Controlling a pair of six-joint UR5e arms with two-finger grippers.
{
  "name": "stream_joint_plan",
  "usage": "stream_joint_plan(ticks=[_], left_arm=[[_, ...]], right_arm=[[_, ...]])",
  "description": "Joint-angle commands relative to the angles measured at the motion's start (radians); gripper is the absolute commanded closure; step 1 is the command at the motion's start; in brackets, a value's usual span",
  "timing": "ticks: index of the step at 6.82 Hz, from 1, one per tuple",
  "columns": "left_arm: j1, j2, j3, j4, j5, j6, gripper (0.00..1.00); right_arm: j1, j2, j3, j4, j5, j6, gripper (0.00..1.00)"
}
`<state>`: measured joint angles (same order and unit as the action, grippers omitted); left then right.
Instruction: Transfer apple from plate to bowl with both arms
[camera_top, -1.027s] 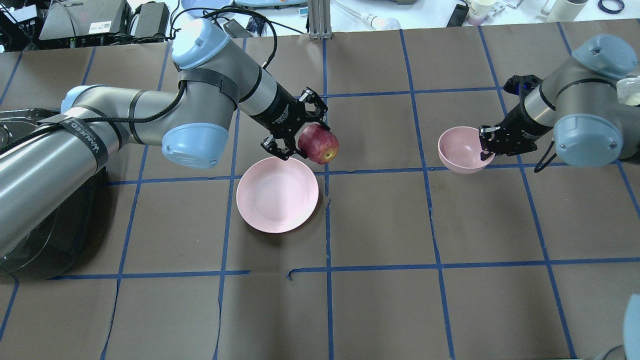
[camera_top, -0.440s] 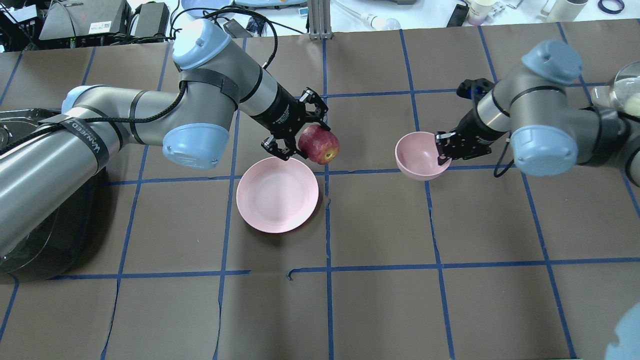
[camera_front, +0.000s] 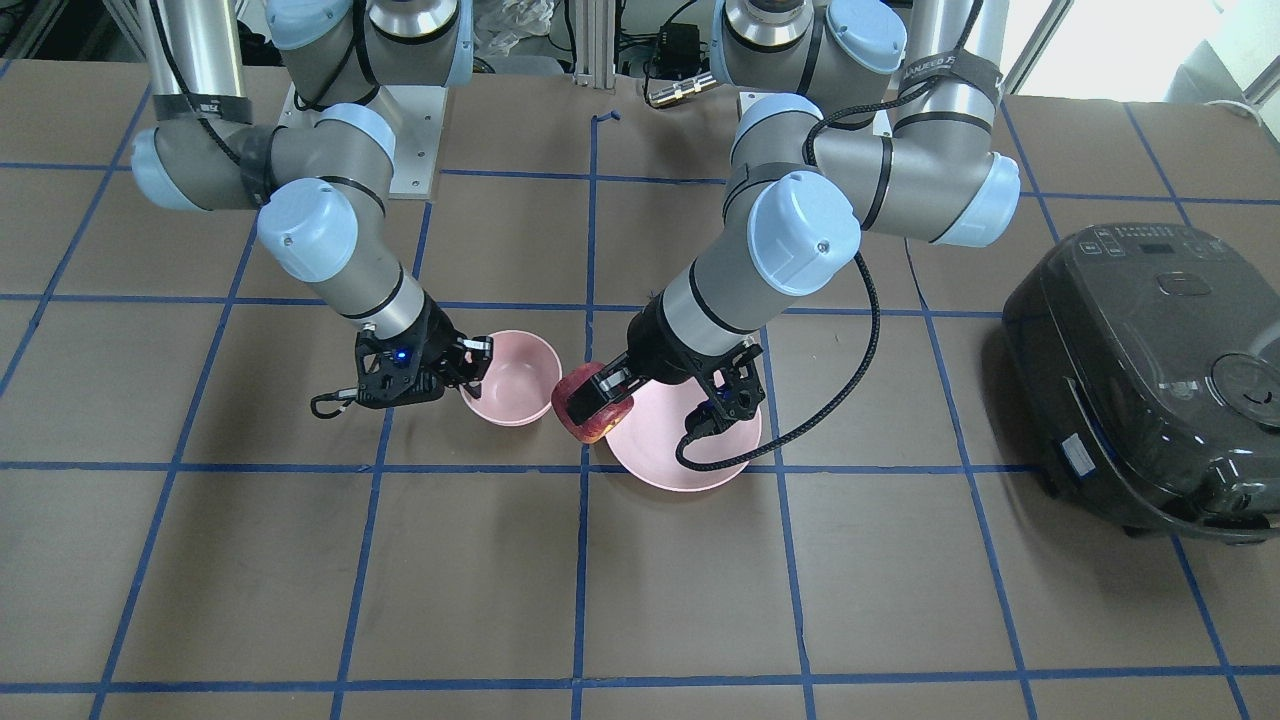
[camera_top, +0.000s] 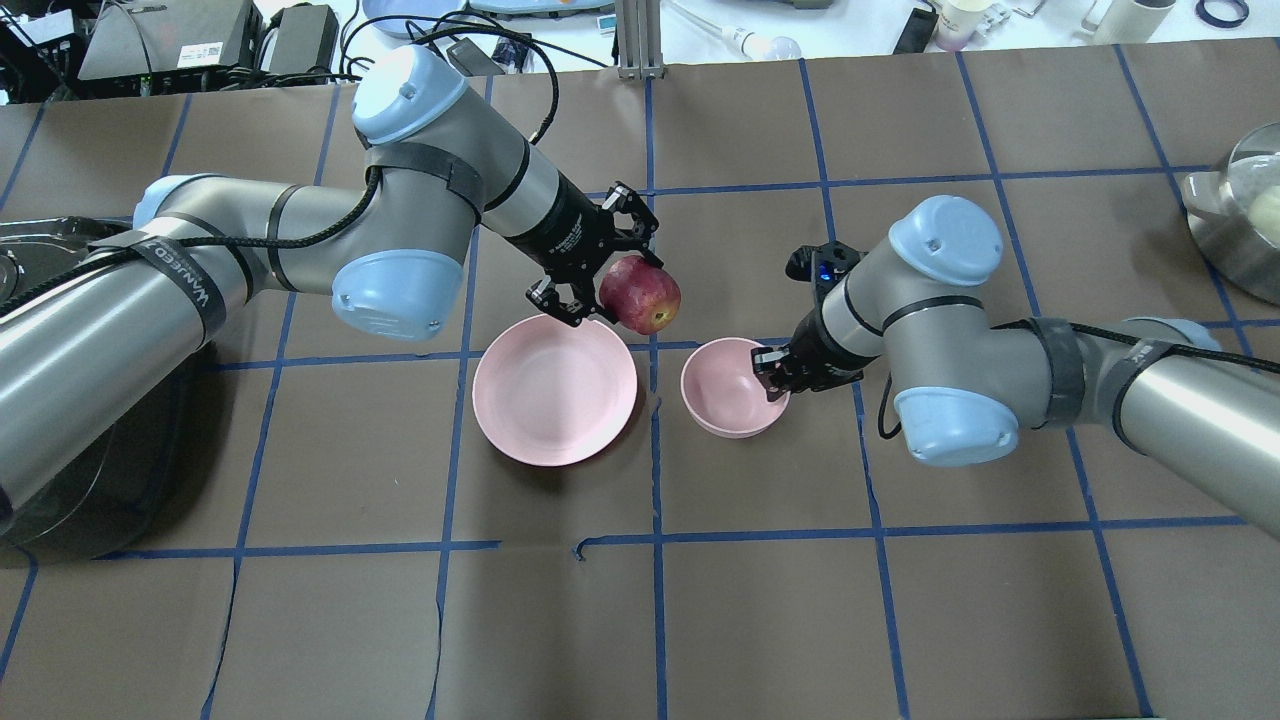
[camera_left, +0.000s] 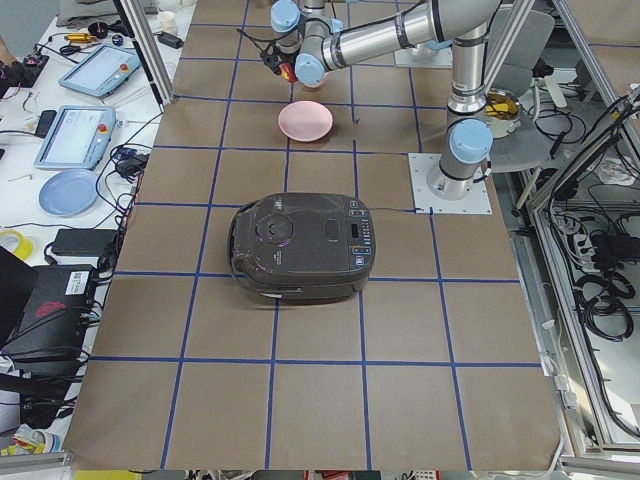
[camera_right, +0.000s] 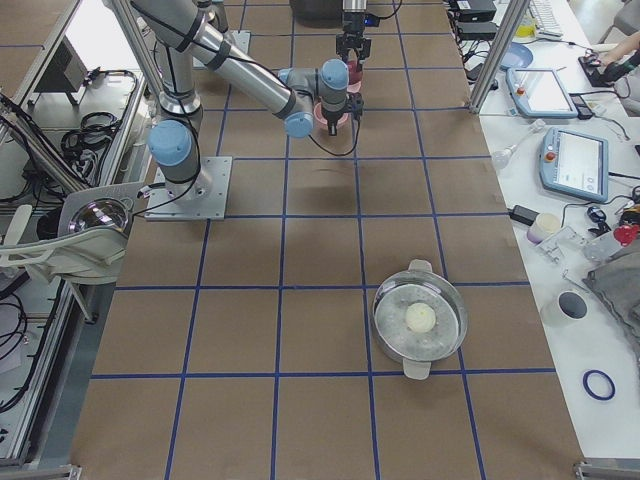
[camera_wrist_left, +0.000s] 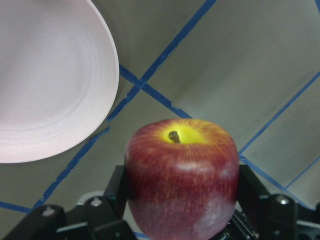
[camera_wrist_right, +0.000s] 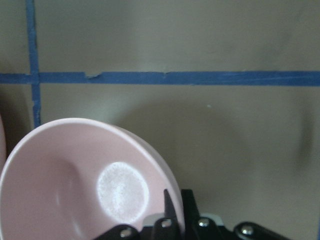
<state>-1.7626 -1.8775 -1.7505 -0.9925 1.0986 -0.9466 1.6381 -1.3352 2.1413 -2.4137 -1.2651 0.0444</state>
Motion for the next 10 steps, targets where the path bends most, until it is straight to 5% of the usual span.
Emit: stream_joint_plan(ticks=[1, 3, 5, 8, 10], left_arm=[[-0.059, 0.001, -0.004, 0.033, 0.000, -0.093, 0.97], [-0.070, 0.009, -0.009, 0.052, -0.003, -0.110, 0.97], [-0.119, -0.002, -0.046, 0.055, 0.006, -0.101, 0.96], [-0.149, -0.041, -0.102, 0.100, 0.009, -0.098, 0.91], [-0.149, -0.084, -0.103, 0.127, 0.009, -0.097, 0.82]], right_arm=[[0.046, 0.005, -0.001, -0.038, -0.003, 0.031, 0.01], [-0.002, -0.013, -0.071, -0.015, -0.199, 0.016, 0.00], [-0.120, -0.016, -0.177, 0.117, -0.285, -0.065, 0.00], [-0.147, -0.070, -0.346, 0.386, -0.295, -0.064, 0.00], [-0.150, -0.102, -0.356, 0.395, -0.301, -0.043, 0.00]])
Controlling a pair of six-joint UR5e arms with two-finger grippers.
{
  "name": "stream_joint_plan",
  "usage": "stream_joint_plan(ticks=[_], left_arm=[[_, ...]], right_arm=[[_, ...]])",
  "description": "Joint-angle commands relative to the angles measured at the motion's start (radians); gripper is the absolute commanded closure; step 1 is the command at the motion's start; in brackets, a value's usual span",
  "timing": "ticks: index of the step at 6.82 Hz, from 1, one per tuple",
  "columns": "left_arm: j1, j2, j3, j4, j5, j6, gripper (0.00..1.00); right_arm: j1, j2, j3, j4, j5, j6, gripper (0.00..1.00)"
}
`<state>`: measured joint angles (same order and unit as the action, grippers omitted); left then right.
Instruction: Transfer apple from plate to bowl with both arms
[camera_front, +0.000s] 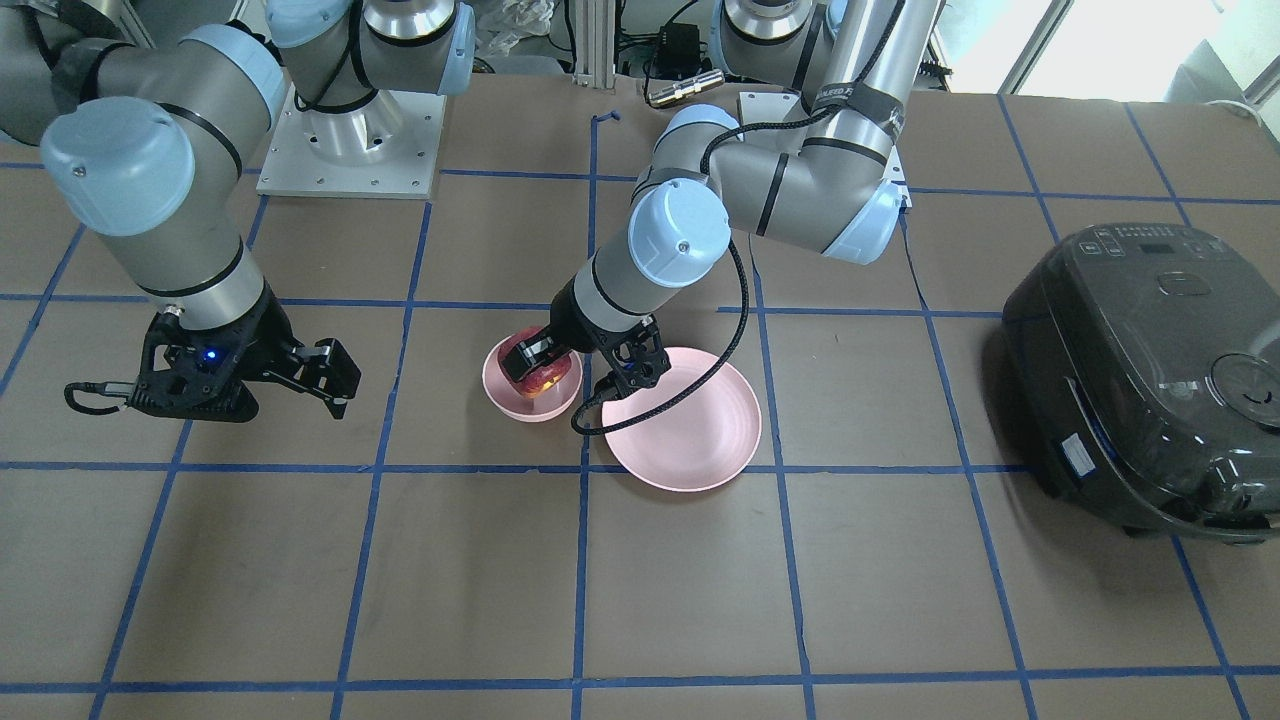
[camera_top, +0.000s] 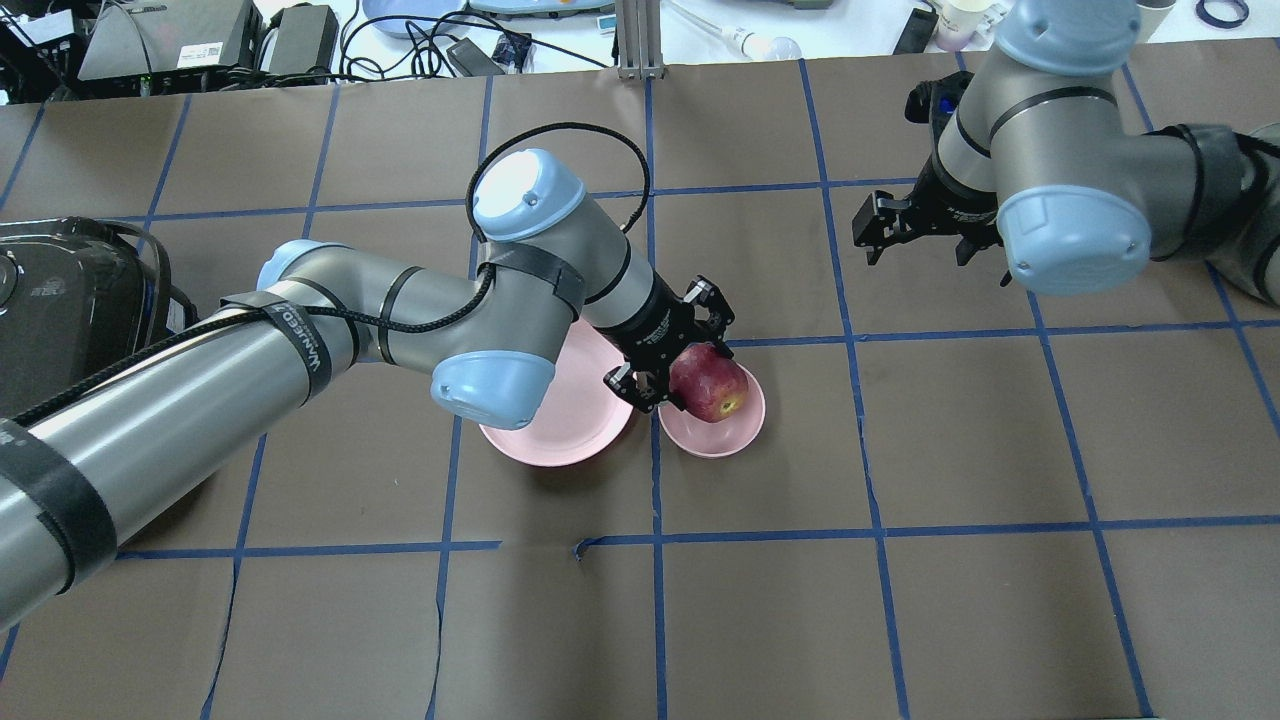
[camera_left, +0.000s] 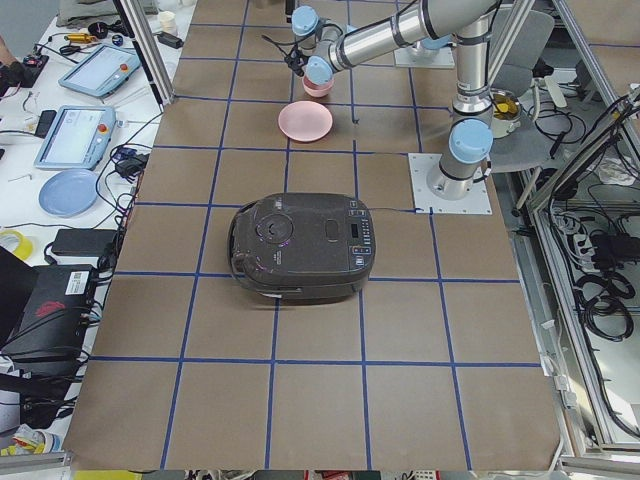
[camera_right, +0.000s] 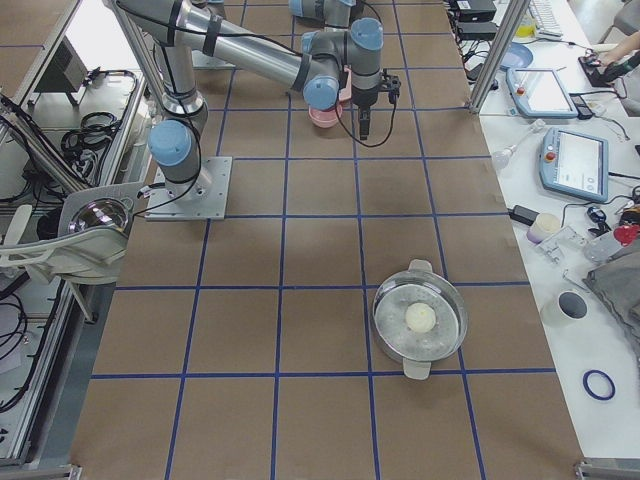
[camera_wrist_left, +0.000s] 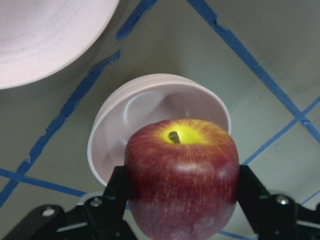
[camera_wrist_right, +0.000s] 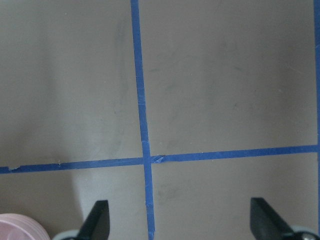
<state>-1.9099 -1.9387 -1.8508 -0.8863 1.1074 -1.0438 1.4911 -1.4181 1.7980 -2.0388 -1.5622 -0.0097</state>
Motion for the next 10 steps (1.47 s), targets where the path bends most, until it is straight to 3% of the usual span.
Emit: stream_joint_plan(ticks=[1, 2, 3, 5, 6, 8, 10], left_arm=[[-0.006, -0.035, -0.002, 0.024, 0.000, 0.004, 0.57], [-0.003, -0.042, 0.001, 0.036, 0.005, 0.005, 0.07], [-0.006, -0.040, 0.001, 0.053, 0.003, 0.004, 0.00], [0.000, 0.009, 0.051, 0.056, 0.009, 0.004, 0.00], [0.002, 0.038, 0.127, 0.024, 0.084, 0.007, 0.00], [0.008, 0.134, 0.240, -0.221, 0.153, 0.109, 0.00], [0.017, 0.234, 0.278, -0.429, 0.181, 0.146, 0.00]], right_arm=[[-0.002, -0.054, -0.006, 0.026, -0.009, 0.035, 0.00], [-0.005, -0.064, -0.006, 0.040, -0.004, 0.036, 0.00], [-0.002, -0.080, -0.009, 0.125, -0.004, 0.036, 0.00], [-0.003, -0.119, -0.018, 0.158, -0.013, 0.036, 0.00], [0.001, -0.161, -0.028, 0.216, -0.012, 0.036, 0.00], [0.011, -0.194, -0.090, 0.348, -0.004, 0.036, 0.00], [0.028, -0.214, -0.114, 0.395, 0.026, 0.036, 0.00]])
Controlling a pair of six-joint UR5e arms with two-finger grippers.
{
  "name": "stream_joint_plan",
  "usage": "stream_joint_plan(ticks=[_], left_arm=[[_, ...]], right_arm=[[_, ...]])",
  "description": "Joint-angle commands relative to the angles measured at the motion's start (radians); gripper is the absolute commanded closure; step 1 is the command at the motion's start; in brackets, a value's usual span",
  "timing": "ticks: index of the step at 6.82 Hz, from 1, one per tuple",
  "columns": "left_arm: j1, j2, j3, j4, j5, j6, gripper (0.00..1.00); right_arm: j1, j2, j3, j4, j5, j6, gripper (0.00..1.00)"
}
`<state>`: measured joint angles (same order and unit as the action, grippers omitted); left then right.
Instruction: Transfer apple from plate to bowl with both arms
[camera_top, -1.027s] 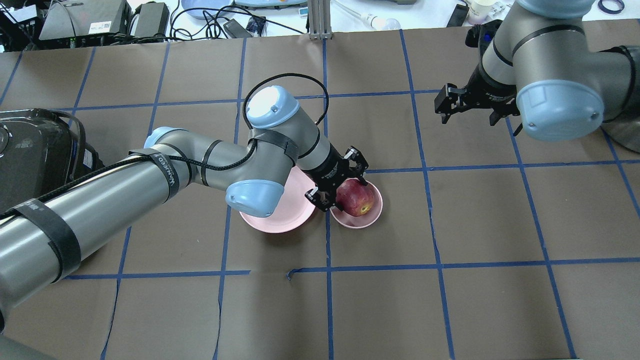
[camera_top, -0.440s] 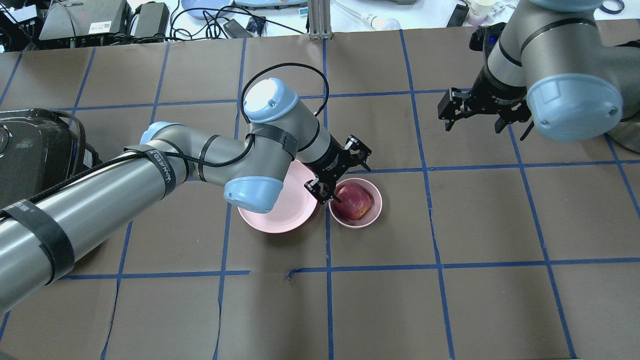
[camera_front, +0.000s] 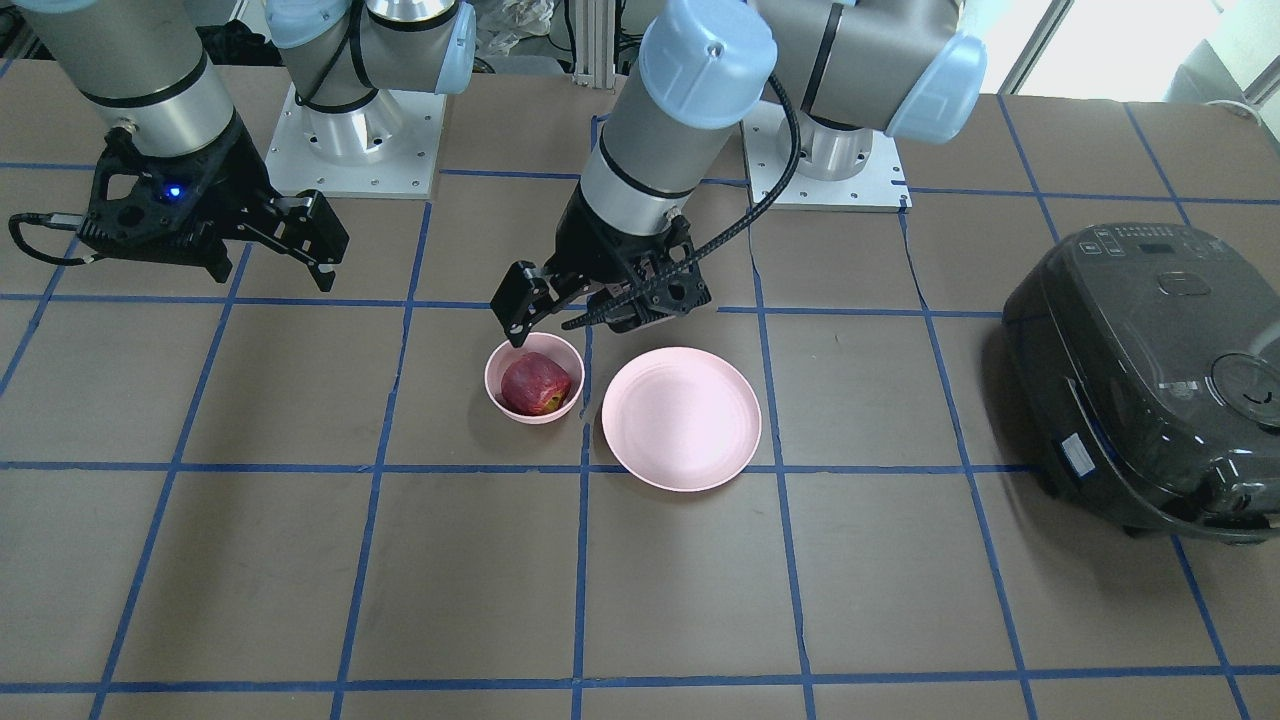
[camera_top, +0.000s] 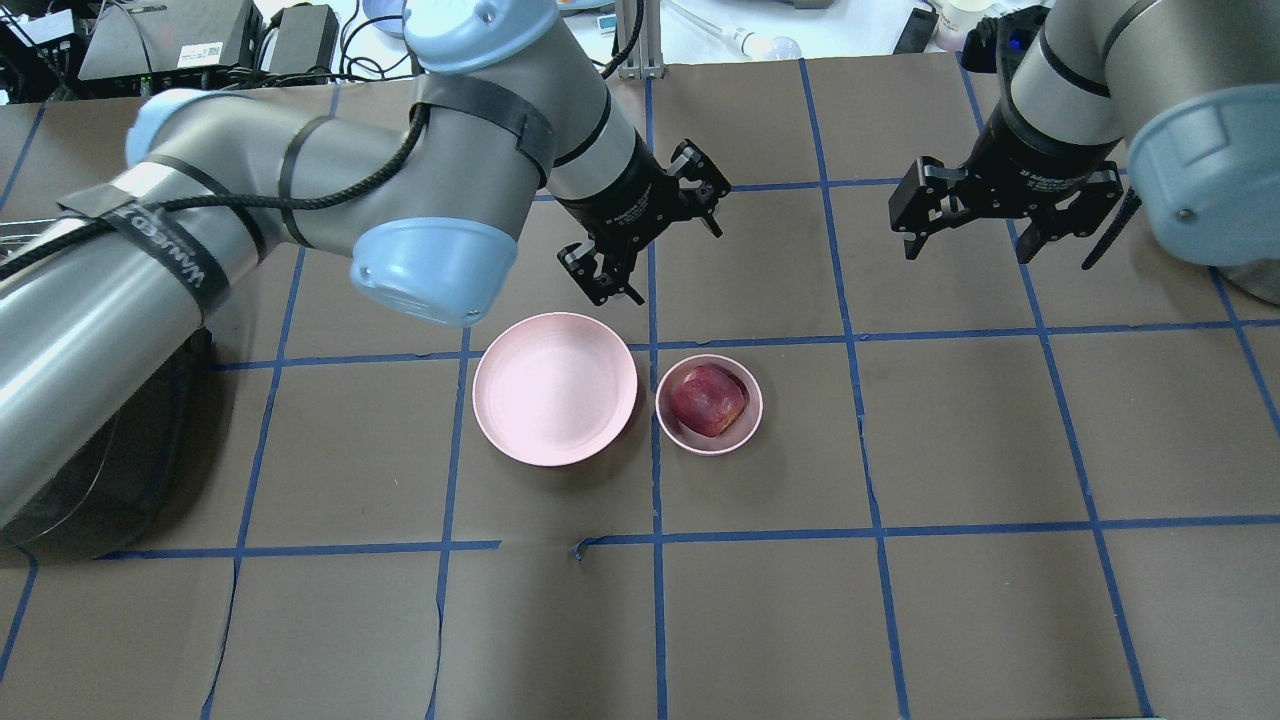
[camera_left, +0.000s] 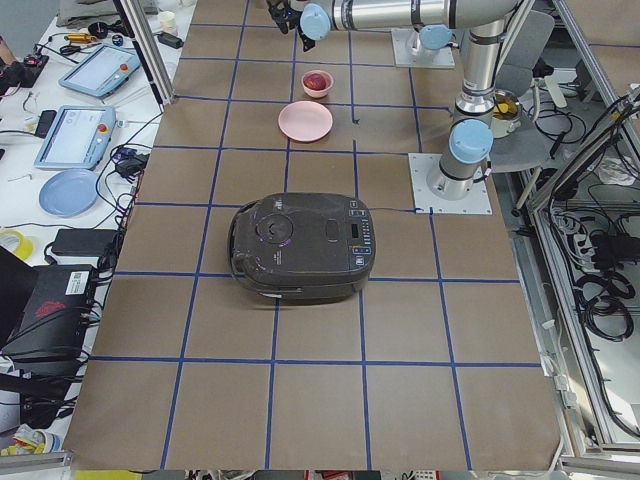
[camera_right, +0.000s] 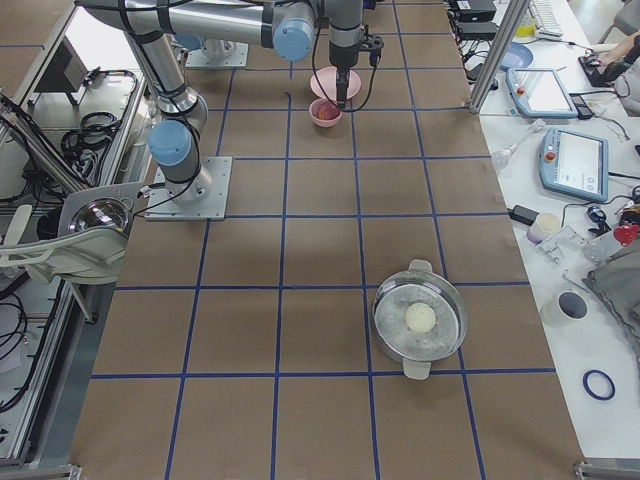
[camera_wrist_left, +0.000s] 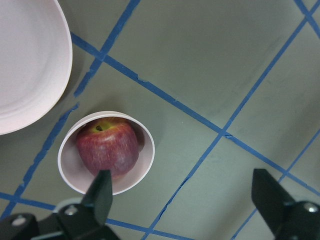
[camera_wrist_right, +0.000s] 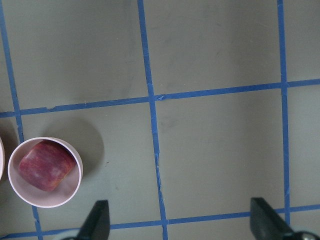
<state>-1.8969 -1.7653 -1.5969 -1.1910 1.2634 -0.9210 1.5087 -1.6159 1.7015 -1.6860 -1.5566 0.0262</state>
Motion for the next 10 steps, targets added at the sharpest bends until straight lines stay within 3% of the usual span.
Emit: stream_joint_plan(ticks=[1, 2, 3, 5, 7, 10], left_arm=[[0.006, 0.107, 0.020, -0.193, 0.104, 0.086, 0.00], [0.019, 0.130, 0.017, -0.211, 0.217, 0.272, 0.00], [0.063, 0.144, 0.017, -0.209, 0.261, 0.433, 0.00], [0.192, 0.181, 0.011, -0.214, 0.269, 0.777, 0.00], [0.294, 0.217, 0.003, -0.283, 0.324, 0.917, 0.00], [0.303, 0.227, -0.006, -0.286, 0.340, 0.915, 0.00]], right_arm=[[0.022, -0.024, -0.035, 0.048, 0.027, 0.000, 0.00], [0.034, -0.024, -0.045, 0.052, 0.024, 0.000, 0.00], [0.034, -0.022, -0.058, 0.087, 0.024, 0.000, 0.00], [0.030, -0.018, -0.114, 0.153, 0.012, 0.000, 0.00], [0.027, -0.007, -0.111, 0.146, 0.010, 0.000, 0.00], [0.030, -0.001, -0.109, 0.144, 0.012, 0.029, 0.00]])
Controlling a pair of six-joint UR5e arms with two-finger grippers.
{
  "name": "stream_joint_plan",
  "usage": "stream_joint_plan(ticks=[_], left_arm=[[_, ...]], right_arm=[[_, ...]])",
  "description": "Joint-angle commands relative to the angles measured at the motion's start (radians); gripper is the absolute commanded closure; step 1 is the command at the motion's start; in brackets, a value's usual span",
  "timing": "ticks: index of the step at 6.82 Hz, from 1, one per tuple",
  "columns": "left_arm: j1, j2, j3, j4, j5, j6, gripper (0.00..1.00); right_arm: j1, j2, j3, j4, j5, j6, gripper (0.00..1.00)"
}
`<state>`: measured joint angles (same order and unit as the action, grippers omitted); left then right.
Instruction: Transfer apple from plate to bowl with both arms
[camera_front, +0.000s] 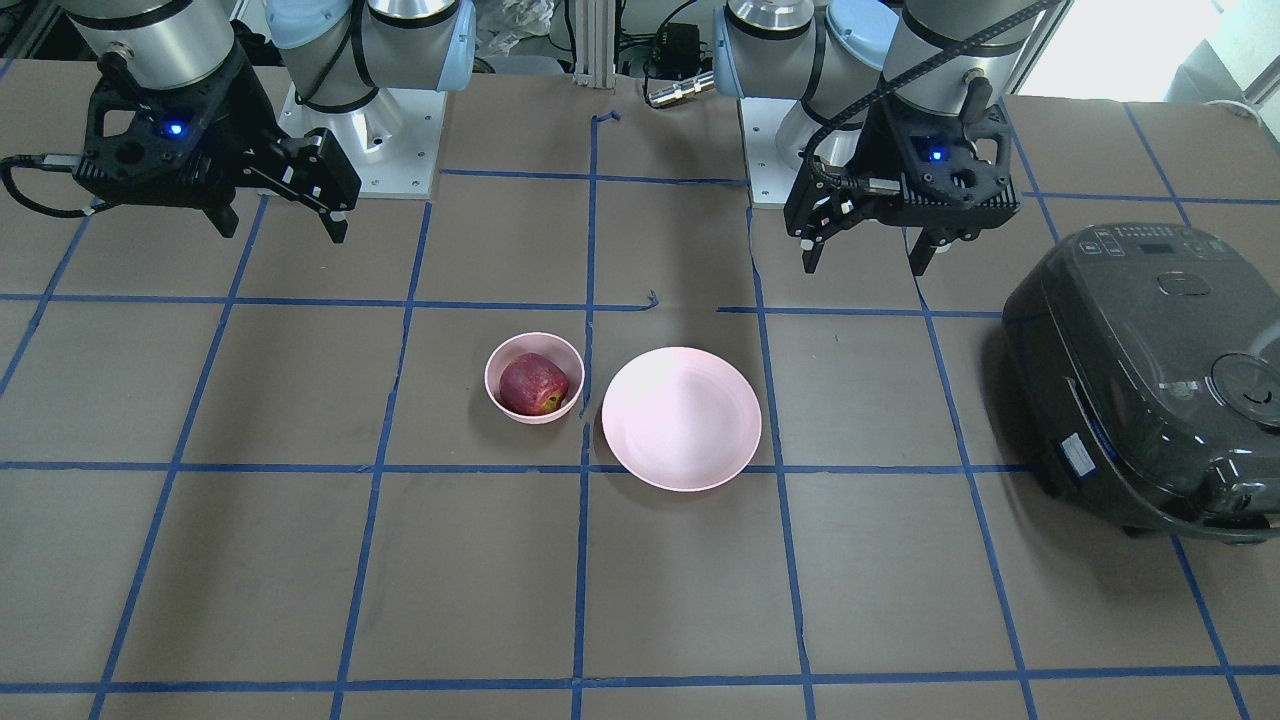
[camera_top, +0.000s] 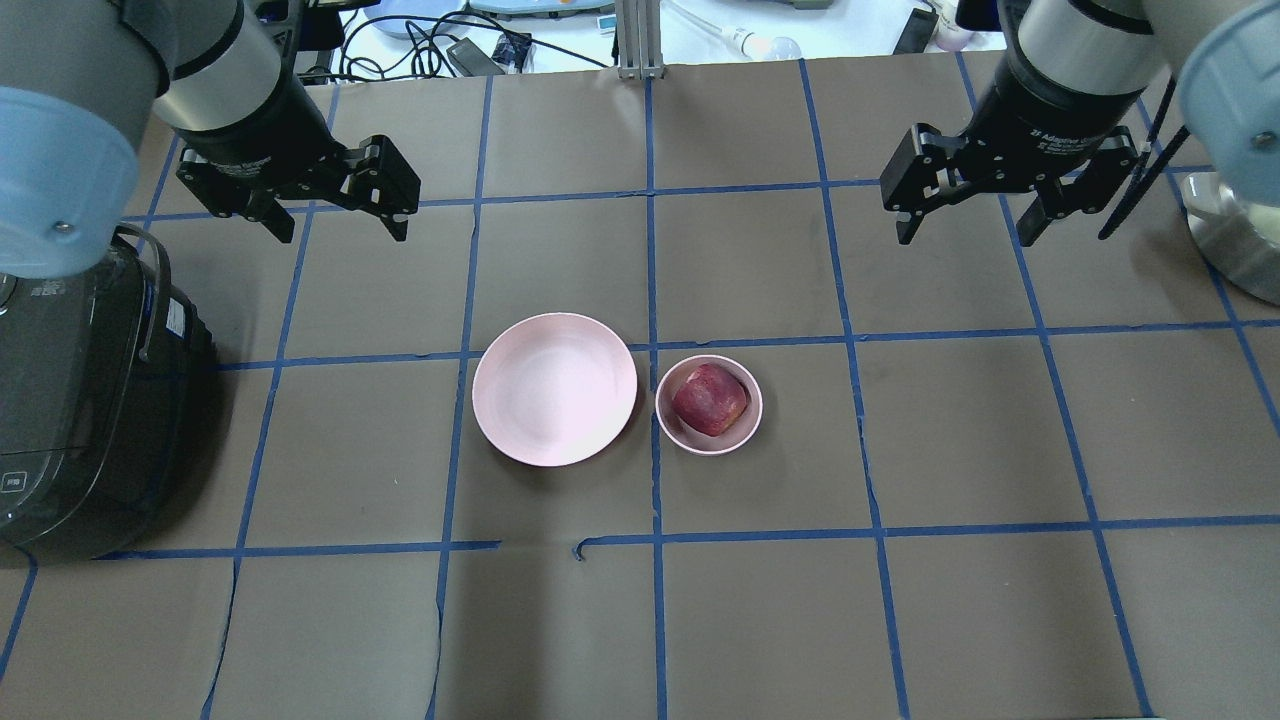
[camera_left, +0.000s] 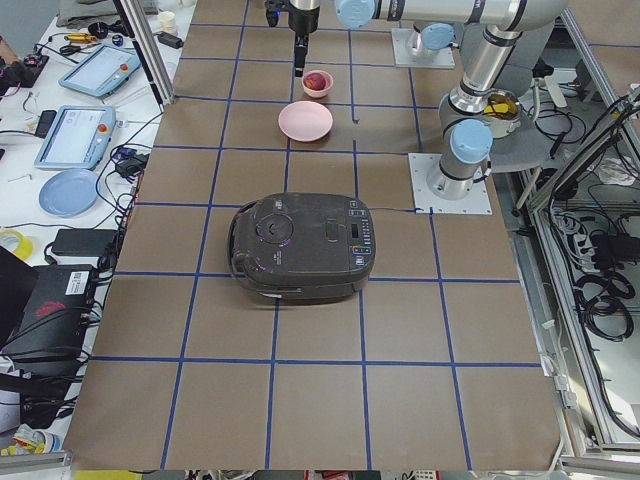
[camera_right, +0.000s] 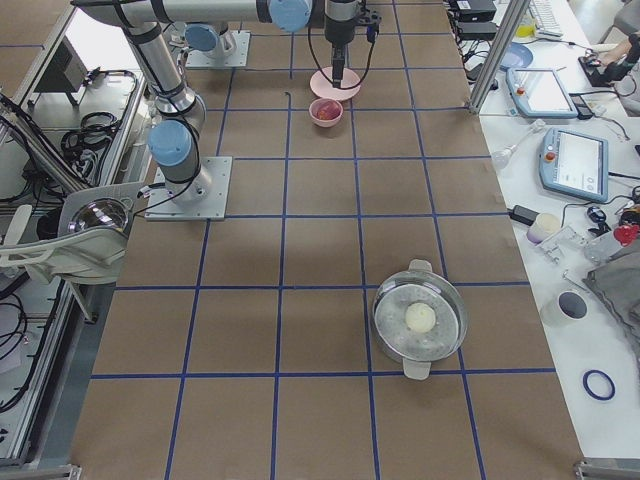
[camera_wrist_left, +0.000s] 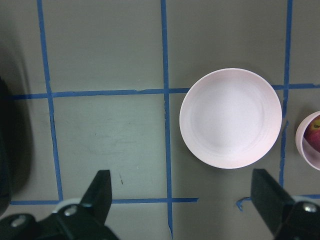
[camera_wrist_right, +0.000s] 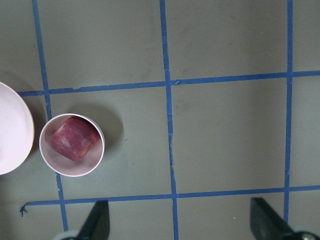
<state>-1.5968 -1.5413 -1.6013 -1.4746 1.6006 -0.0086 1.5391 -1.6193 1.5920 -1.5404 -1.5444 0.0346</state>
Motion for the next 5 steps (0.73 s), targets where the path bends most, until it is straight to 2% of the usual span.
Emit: stream_joint_plan(ticks=[1, 5], left_arm=[[0.003, 0.003, -0.003, -0.004, -0.004, -0.001, 0.00], [0.003, 0.001, -0.003, -0.006, -0.011, -0.004, 0.00]], right_arm=[[0.001, 0.005, 0.000, -0.001, 0.000, 0.027, 0.00], [0.001, 0.010, 0.000, -0.007, 0.017, 0.025, 0.00]])
